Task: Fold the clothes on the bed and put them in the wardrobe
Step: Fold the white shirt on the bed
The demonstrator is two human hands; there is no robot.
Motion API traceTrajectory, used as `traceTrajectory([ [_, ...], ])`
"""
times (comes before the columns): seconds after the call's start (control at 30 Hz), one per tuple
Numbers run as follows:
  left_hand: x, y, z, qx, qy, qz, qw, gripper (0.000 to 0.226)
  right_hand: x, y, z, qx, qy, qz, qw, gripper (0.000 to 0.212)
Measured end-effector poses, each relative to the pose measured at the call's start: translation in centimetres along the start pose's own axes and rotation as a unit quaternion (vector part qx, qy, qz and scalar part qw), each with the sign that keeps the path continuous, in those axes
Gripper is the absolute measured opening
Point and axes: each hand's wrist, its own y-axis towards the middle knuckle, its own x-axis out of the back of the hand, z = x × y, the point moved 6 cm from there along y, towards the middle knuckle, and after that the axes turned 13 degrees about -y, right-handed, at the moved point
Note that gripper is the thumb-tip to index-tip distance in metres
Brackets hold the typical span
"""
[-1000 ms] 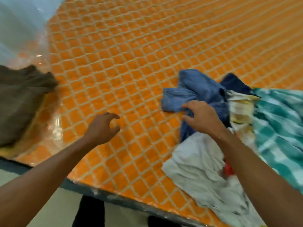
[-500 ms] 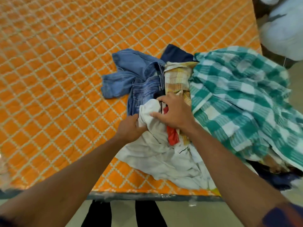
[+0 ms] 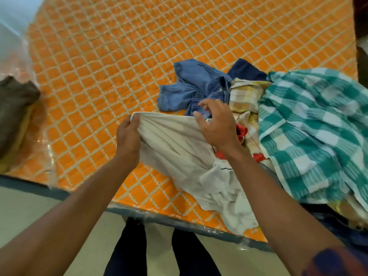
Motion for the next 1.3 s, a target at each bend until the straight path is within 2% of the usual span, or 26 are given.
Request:
traceTrajectory([
  [0.03,0.7,-0.1,-1.3,-0.02,-0.002,-0.012,1.0,0.043,-0.5,0.3,1.7,0.02,0.027,0.063,0.997,0.046],
  [0.1,2.4,-0.3,-4.3,-0.067,0.014,-0.019,0.997,0.023,-2.3,-0.2,5.7,0.067,0.043,0.205,0.975,0.064],
  [0.13,3.6,-0.2,-5.9,-0.086,0.024,-0.026,0.996,0.025,-3.7,-1.1,7.8,0.092,0.042,0.255,0.962,0.07],
  [0.17,4.8,0.1,-7.5,-0.099,0.02,-0.04,0.994,0.028,-4.9,-2.2,9.6,0.122,0.032,0.273,0.954,0.077],
  [0.23,8.6,1.3,-10.0,-0.105,-0.024,-0.099,0.989,0.053,-7.3,-4.2,12.9,0.185,0.002,0.238,0.953,0.09],
  [0.27,10.2,2.1,-10.8,-0.104,-0.048,-0.122,0.986,0.059,-8.6,-5.1,13.8,0.204,-0.005,0.218,0.954,0.094],
  [0.33,13.7,3.4,-11.4,-0.074,-0.087,-0.165,0.98,0.045,-11.3,-6.6,15.2,0.209,-0.007,0.225,0.952,0.098],
  [0.4,17.0,4.6,-11.6,-0.057,-0.07,-0.193,0.977,0.037,-14.9,-8.2,15.9,0.225,-0.075,0.278,0.931,0.091],
  [0.47,19.4,5.4,-11.2,-0.077,0.038,-0.212,0.973,0.043,-17.7,-9.2,14.8,0.224,-0.16,0.32,0.906,0.062],
  [0.5,21.0,5.7,-10.8,-0.086,0.104,-0.216,0.967,0.045,-18.8,-9.4,14.4,0.203,-0.165,0.34,0.903,0.044],
  [0.57,22.4,5.7,-9.2,-0.08,0.207,-0.175,0.959,0.047,-19.5,-8.7,13.3,0.134,-0.103,0.344,0.924,0.022],
  [0.63,22.9,5.0,-7.5,-0.114,0.316,-0.108,0.936,0.062,-19.1,-7.2,13.4,0.068,0.007,0.319,0.945,0.017],
  [0.7,21.8,4.3,-5.7,-0.156,0.374,0.009,0.914,0.079,-18.3,-4.8,15.0,0.029,0.119,0.282,0.952,0.013],
  [0.77,19.1,2.8,-3.4,-0.065,0.328,0.181,0.925,0.091,-17.3,-2.6,17.4,-0.012,0.218,0.261,0.94,0.006],
  [0.8,17.6,1.9,-2.5,-0.021,0.304,0.249,0.919,0.093,-16.9,-1.4,18.8,-0.02,0.246,0.249,0.937,0.006],
  [0.83,16.3,1.5,-2.0,-0.008,0.289,0.28,0.915,0.092,-16.6,-0.2,20.3,-0.02,0.255,0.239,0.937,0.01],
  [0.87,15.4,1.5,-2.0,-0.017,0.272,0.265,0.925,0.085,-16.4,0.7,21.8,-0.009,0.249,0.231,0.941,0.012],
  [0.97,14.8,3.2,-2.9,-0.021,0.178,0.107,0.978,0.039,-15.9,2.9,25.1,0.044,0.195,0.209,0.957,0.018],
  [1.0,14.5,3.7,-3.6,-0.01,0.153,0.079,0.985,0.023,-16.1,3.6,25.4,0.047,0.18,0.206,0.961,0.021],
  [1.03,14.1,4.0,-4.5,-0.005,0.136,0.067,0.988,0.017,-16.2,4.1,25.3,0.034,0.17,0.203,0.964,0.021],
  [1.17,13.7,5.1,-7.2,0.015,-0.013,0.052,0.998,0.023,-16.6,5.3,23.0,-0.087,0.237,0.213,0.944,0.024],
  [1.23,14.5,5.8,-6.9,0.072,-0.098,0.041,0.992,0.025,-17.7,4.0,21.5,-0.105,0.248,0.263,0.926,0.032],
  [1.3,15.4,6.1,-5.8,0.135,-0.157,0.046,0.977,0.036,-19.6,1.2,20.1,-0.133,0.259,0.339,0.894,0.051],
])
